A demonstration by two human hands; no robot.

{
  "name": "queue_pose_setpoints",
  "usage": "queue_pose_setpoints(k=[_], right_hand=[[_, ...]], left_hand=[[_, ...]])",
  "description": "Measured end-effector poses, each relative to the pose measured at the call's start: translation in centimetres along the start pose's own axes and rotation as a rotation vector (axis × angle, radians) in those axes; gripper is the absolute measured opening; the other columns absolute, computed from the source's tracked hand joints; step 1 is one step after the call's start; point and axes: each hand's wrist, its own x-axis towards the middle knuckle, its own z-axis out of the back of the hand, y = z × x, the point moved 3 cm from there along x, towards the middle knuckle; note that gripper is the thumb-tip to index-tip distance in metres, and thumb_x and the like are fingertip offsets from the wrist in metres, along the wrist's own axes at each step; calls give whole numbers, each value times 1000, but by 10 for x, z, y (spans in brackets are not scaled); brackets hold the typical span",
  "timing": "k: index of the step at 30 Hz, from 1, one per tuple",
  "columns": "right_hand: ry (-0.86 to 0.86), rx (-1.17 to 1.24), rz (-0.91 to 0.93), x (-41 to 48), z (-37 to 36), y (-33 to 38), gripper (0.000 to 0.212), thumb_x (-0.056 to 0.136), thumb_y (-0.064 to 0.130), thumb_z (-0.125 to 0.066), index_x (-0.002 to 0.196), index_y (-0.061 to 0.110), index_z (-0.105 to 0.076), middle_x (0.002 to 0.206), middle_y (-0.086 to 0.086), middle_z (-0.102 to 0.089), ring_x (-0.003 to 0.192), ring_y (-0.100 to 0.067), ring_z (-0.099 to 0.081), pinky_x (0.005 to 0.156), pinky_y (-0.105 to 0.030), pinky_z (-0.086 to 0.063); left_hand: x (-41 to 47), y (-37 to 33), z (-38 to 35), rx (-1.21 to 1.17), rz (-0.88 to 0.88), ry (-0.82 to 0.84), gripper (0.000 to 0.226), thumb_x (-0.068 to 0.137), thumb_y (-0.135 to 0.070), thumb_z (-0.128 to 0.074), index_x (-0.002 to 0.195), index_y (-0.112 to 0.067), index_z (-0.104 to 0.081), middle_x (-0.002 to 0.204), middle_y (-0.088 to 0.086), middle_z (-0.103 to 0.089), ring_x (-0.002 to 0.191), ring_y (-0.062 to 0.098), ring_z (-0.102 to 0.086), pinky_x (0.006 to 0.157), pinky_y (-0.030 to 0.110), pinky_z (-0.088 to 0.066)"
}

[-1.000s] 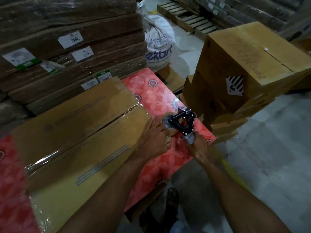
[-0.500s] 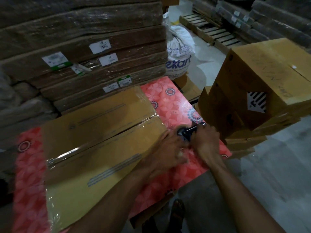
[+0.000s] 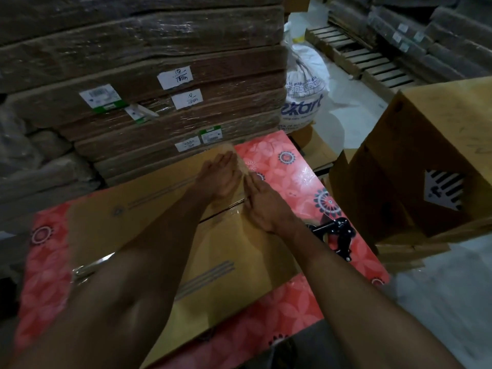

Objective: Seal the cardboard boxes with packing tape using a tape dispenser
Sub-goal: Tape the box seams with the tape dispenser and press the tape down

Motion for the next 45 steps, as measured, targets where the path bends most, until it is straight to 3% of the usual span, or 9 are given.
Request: queue_pose_setpoints(k=[8,13,18,23,25,31,35,40,45], right_hand=[[78,9,-60,24,12,6,90,94,48,-44,160,17,8,169,2,9,149,-37,-16,113,-50,-35],[1,18,-61,15,1,2,85,94,55,-33,159,23,11,168,7,13,151,-34,-17,111,-55,-36],[-30,10,-51,15,-3,2,84,96,59,-32,160,22,8,168,7,13,145,-31,-29,108,-53,-38],[-21,11,-71,18,-3,0,85,95,58,-34,160,21,6,168,6,12,145,-32,-29,111,-55,-34],[-28,13,-77,18,-2,0,85,94,56,-35,160,22,7,168,7,12,144,-33,-31,107,-55,-36],[-6,-71,-104,8,-3,1,74,101,52,-27,161,22,3,169,7,6,155,-22,-5,118,-54,-23],[-50,-103,-127,-47,-6,1,67,103,52,-22,161,22,-8,169,4,-6,155,-18,-10,121,-51,-20],[-114,-90,-217,-98,-16,7,63,104,48,-24,161,23,-12,169,6,-10,154,-20,-15,122,-51,-17],[-122,-113,-237,-100,-18,9,61,105,46,-22,161,25,-7,169,7,-6,155,-18,-9,123,-52,-13]], left_hand=[[48,23,17,21,125,94,77,101,-63,-29,161,-21,-4,169,1,3,155,26,-2,122,55,-9],[72,28,19,-45,144,-9,66,102,-57,-34,152,-14,-31,158,13,-29,140,37,-37,110,58,-32],[85,26,11,-33,203,-55,58,103,-51,-35,142,-9,-38,145,18,-41,130,38,-44,104,54,-36],[79,11,8,-13,307,-4,72,103,-58,-23,158,-11,-18,165,14,-16,153,31,-12,122,52,-11],[61,-3,-1,-27,246,-33,71,105,-56,-19,161,-13,-7,168,8,1,155,26,5,123,50,0],[13,4,-15,5,143,-65,59,106,-51,-12,160,-30,-1,169,-7,3,155,20,2,122,53,-2],[15,2,-14,35,179,-6,60,104,-54,-8,159,-33,5,168,-11,9,155,19,6,121,58,0],[-10,-30,-14,70,-1,-82,63,104,-48,-10,160,-20,-9,168,7,-9,153,32,-10,119,58,-16],[-77,-68,-48,-72,-120,-153,52,109,-37,-19,160,-27,-15,168,-8,-8,155,19,-3,123,44,-3]])
